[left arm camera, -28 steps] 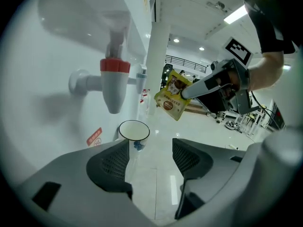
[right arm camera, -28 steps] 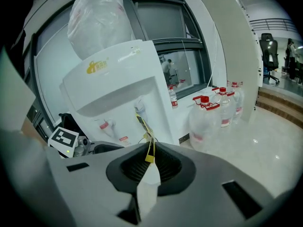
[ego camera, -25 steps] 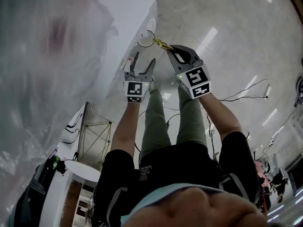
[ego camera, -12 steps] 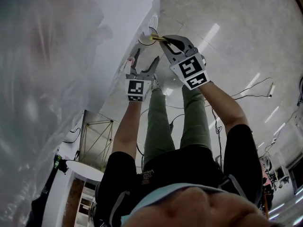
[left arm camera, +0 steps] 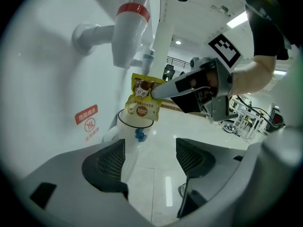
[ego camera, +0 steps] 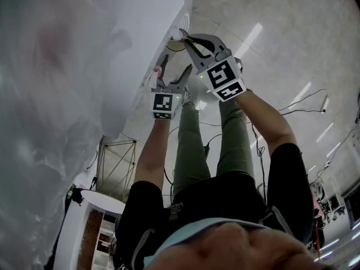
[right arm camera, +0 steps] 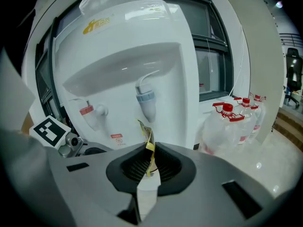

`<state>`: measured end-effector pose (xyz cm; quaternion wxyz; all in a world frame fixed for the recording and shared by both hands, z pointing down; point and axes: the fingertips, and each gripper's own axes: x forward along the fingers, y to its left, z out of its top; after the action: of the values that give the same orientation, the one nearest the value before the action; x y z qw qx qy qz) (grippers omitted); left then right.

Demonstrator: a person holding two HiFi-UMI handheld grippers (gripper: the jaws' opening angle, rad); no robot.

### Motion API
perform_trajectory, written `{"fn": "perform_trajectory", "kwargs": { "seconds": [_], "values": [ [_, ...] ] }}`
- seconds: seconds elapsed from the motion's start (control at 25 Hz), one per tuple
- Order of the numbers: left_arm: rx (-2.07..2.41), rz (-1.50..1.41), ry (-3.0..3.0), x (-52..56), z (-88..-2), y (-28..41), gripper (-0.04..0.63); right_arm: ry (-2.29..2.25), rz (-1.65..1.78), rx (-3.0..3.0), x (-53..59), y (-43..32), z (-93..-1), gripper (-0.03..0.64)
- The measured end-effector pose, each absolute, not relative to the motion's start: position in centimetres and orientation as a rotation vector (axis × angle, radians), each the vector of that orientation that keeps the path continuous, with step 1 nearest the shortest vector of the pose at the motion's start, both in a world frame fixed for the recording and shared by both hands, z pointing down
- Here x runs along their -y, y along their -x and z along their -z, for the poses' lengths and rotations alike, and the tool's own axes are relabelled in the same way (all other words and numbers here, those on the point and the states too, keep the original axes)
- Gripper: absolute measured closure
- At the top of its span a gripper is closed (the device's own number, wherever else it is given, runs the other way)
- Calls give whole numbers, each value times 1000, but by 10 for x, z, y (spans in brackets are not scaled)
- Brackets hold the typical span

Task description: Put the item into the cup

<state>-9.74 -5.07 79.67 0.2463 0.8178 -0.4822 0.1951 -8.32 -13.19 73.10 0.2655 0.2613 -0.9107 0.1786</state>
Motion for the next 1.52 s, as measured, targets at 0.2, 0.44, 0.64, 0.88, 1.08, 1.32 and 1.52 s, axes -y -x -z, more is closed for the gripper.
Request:
{"fn": "perform_trajectory", "kwargs": {
  "seconds": [0.2, 0.44, 0.64, 0.88, 1.08, 1.32, 1.52],
  "values": [
    [1313, -517, -2220, 51, -794, 98, 259, -674, -404, 2456, 136, 98, -734, 561],
    [1313, -494, -2227, 54, -790, 101, 259, -659, -399, 2446, 139, 112, -745, 560],
    [1309, -483, -2223, 54, -788, 104, 259, -653, -376, 2407, 140, 116, -761, 560],
    [1313, -461, -2214, 55, -788, 101, 256, -661, -348, 2392, 144, 113, -769, 560],
    [1311, -463, -2206, 55, -792, 102, 255, -665, -341, 2407, 144, 114, -769, 560],
    [1310, -475, -2206, 57, -790, 106, 255, -685, -364, 2444, 146, 118, -762, 558],
    [1303, -458, -2214, 56, -784, 109, 253, -737, -358, 2480, 147, 119, -750, 550]
  ]
}}
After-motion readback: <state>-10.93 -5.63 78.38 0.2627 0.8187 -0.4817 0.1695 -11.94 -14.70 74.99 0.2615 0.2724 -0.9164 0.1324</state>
